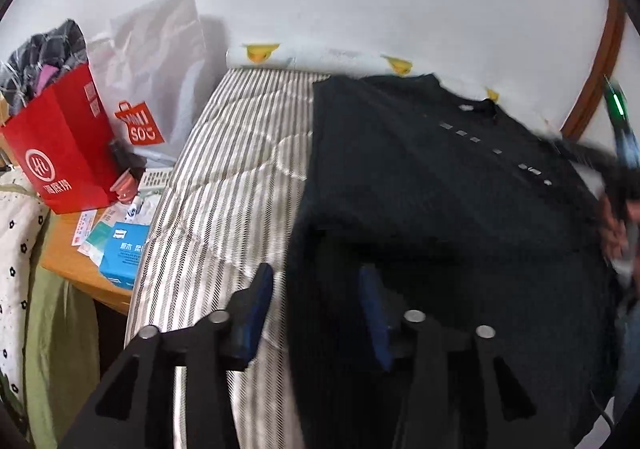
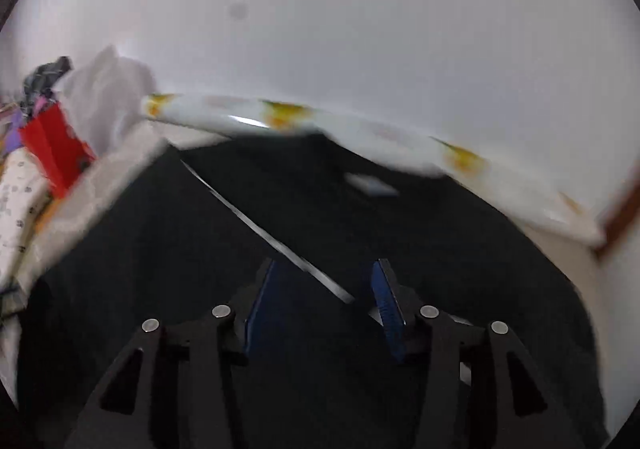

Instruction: Fold small clothes

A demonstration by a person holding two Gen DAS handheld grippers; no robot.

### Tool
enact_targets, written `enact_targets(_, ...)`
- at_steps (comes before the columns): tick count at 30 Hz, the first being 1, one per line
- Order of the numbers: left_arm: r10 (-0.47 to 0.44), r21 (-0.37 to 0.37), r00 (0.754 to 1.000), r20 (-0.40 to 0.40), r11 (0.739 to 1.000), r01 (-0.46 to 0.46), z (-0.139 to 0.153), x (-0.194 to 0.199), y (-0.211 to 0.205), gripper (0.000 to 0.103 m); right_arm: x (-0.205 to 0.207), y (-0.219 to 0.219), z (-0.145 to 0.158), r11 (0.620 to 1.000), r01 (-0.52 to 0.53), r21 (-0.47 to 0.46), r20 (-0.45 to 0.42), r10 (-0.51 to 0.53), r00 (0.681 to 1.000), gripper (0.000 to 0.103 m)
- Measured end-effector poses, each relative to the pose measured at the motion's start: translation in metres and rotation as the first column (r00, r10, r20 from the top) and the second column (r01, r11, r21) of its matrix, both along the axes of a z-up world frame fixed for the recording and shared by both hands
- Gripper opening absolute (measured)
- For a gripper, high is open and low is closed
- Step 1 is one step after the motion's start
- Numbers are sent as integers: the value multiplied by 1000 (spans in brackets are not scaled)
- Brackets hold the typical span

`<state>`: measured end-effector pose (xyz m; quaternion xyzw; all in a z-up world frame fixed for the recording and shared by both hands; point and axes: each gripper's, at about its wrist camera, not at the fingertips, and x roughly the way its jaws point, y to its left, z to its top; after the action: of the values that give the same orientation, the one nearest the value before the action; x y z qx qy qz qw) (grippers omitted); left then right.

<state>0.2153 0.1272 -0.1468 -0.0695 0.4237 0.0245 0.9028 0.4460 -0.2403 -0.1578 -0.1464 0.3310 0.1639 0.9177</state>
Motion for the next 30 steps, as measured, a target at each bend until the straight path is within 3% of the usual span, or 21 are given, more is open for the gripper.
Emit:
enact_targets(2,-7,-10,1000,25,1000,7,9,-8,-10,61,-25,-66,-2,994,111,-13,18,-111,994,56)
enact_targets(5,-23,-27,999,47,999,25,20,-16,-29,62,-58,-155,-11,964,264,-20,36,-263,964,67)
enact_targets(8,-31,-38,998,52,999,33,26,-21,-48,63,-98,-240,-29,912,409,-37,38,-408,912,78)
enact_targets(10,-41,-55,998,55,998,44,29,-22,-61,63,-118,-289,-46,870,492,-42,15,-492,871,79)
enact_targets(13,-46,-77,997,56,996,51,34,-24,-80,63,-132,-334,-72,839,543,-23,-67,-543,837,79)
enact_targets(15,-50,-86,997,58,995,55,35,-27,-93,63,-138,-348,-85,837,547,5,-93,-544,834,79)
enact_targets(17,-51,-88,997,50,995,55,35,-30,-104,63,-140,-349,-92,841,541,-3,-75,-540,838,80)
enact_targets(20,-50,-74,998,27,996,52,34,-31,-119,63,-127,-345,-105,822,561,-103,-43,-567,823,80)
enact_targets(22,-48,-59,999,22,997,49,34,-31,-126,63,-123,-350,-103,817,571,-77,-31,-574,818,80)
enact_targets(24,-46,-47,999,15,998,46,34,-32,-130,63,-112,-359,-102,816,575,-54,-50,-577,815,61)
enact_targets(25,-44,-42,999,13,998,45,34,-32,-132,63,-108,-364,-102,814,578,-47,-54,-580,813,39)
enact_targets(26,-41,-37,999,10,998,41,34,-32,-133,63,-103,-372,-101,811,584,-32,-63,-585,809,28)
enact_targets(28,-35,-30,999,2,999,35,32,-31,-133,63,-101,-388,-95,806,591,6,-79,-589,804,19)
enact_targets(30,-30,-28,1000,-5,999,30,30,-32,-132,63,-94,-406,-81,783,621,25,-65,-619,783,18)
